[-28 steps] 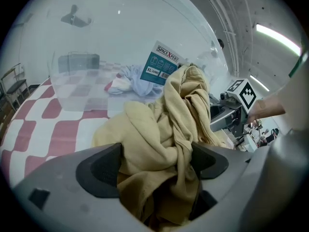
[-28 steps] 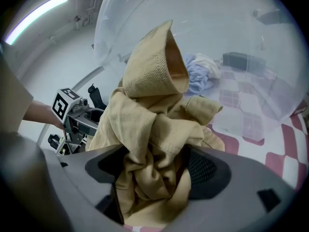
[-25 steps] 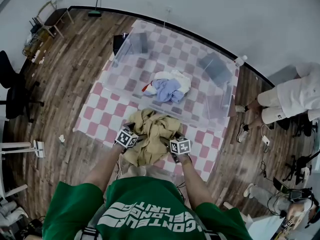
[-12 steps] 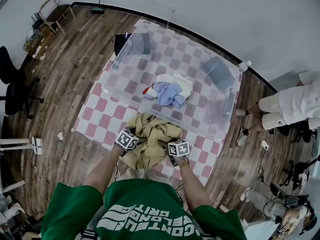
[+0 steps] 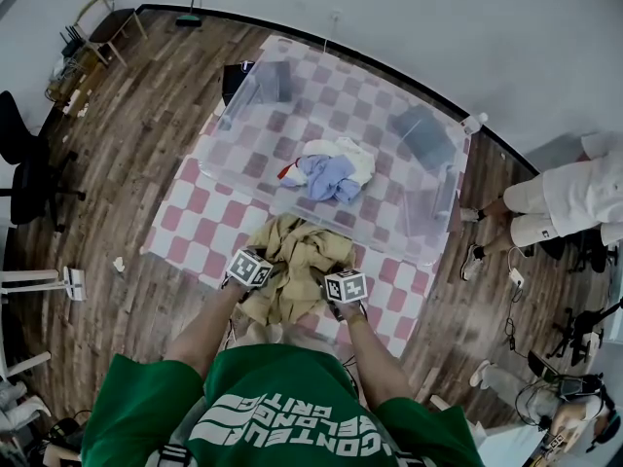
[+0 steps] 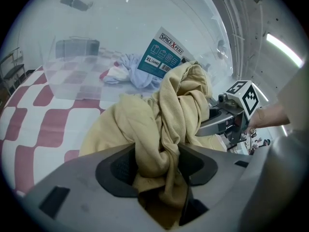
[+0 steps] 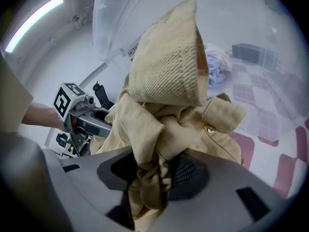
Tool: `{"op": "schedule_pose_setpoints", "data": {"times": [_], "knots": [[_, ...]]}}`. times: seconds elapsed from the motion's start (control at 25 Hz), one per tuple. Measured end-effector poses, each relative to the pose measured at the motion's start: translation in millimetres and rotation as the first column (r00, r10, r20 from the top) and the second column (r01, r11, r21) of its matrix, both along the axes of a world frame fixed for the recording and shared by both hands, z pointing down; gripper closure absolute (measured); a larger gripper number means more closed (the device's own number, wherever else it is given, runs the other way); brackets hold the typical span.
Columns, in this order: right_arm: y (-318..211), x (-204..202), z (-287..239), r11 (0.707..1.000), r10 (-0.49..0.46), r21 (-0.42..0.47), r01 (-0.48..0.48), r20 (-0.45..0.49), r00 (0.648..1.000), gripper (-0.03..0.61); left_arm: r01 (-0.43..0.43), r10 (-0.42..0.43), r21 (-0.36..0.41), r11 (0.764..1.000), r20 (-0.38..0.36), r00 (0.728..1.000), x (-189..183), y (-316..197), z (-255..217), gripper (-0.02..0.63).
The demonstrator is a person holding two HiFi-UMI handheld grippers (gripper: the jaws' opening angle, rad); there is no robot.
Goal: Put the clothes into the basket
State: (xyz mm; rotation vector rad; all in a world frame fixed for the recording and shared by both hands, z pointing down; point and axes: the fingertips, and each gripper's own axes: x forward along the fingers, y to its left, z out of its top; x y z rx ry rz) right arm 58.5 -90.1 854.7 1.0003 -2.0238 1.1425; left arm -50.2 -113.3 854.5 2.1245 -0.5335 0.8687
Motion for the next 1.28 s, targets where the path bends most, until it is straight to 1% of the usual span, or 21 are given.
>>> {"op": "schedule_pose_setpoints", "data": {"times": [0.16, 0.36, 0.48, 0.68, 1.04, 1.28], "knots": [[3, -1, -5, 1.0, 0.013, 0.021, -0.013, 0.006, 1.0, 0.424, 0.012, -0.011, 0.007, 1.0, -0.013, 1.0, 1, 3, -5, 0.415], [7, -3, -15, 0.999, 0.02, 0.04, -0.021, 0.018, 1.0, 0.447, 0.003, -0.002, 0.016, 1.0, -0.021, 1.0, 2, 6, -11, 0.442], [12, -5, -20, 0.998, 0.023, 0.052, -0.024, 0.02, 1.0, 0.454, 0.004, -0.004, 0.03, 1.0, -0.024, 1.0, 0, 11, -18, 0.447], [27, -8, -30, 0.995, 0.026, 0.091, -0.027, 0.016, 1.0, 0.46, 0.01, -0.007, 0.056, 0.998, -0.051, 0.999, -3, 26, -26, 0.451], [54, -15, -57, 0.981, 0.063, 0.182, -0.064, 0.014, 0.998, 0.463, 0.006, 0.006, 0.143, 0.99, -0.081, 0.997, -7, 52, -53, 0.456], [65, -19, -85, 0.959, 0.098, 0.266, -0.101, 0.023, 0.995, 0.466, -0.012, 0.035, 0.227, 0.974, -0.099, 0.995, -8, 61, -83, 0.459]]}}
